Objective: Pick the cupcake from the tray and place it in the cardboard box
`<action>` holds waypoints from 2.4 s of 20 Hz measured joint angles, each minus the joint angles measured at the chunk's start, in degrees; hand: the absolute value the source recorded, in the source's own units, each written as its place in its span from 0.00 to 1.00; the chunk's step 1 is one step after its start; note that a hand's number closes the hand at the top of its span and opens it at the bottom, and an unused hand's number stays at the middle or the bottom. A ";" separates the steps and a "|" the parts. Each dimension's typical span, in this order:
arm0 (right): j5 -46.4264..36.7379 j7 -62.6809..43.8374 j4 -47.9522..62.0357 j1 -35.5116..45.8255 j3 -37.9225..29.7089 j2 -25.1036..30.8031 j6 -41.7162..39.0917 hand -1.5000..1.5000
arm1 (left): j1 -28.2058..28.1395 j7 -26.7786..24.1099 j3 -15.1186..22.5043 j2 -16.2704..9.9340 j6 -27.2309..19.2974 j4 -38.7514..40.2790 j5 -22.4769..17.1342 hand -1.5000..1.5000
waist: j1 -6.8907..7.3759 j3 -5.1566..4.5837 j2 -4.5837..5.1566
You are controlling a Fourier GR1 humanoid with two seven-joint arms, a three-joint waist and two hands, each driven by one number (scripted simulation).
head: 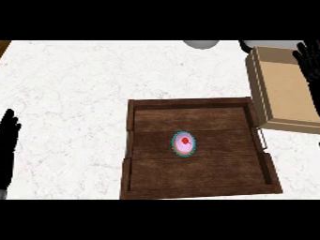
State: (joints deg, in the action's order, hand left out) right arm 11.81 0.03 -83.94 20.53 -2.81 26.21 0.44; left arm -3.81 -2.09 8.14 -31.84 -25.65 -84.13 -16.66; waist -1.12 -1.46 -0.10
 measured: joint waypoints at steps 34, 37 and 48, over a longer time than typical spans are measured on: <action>-61.80 -58.04 -41.98 -10.23 48.16 -11.40 -18.58 0.00 | 17.11 4.01 16.51 8.23 15.86 -3.88 5.11 0.50 | 0.57 1.28 -0.19; -61.05 -59.09 -39.75 -8.51 46.99 -16.18 -20.22 0.00 | 18.39 3.62 15.54 9.19 16.93 -2.12 5.38 0.50 | 0.82 1.33 -0.02; -63.36 -56.80 -26.55 -5.01 41.79 -24.60 -22.08 0.00 | 17.70 2.92 12.89 11.34 20.30 -1.16 7.72 0.50 | 1.22 1.43 0.10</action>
State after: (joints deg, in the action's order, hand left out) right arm -51.55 -56.77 -110.49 15.52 38.98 1.61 -21.64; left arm 13.89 0.83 21.03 -20.50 -5.34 -85.29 -8.94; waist 0.10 -0.03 0.00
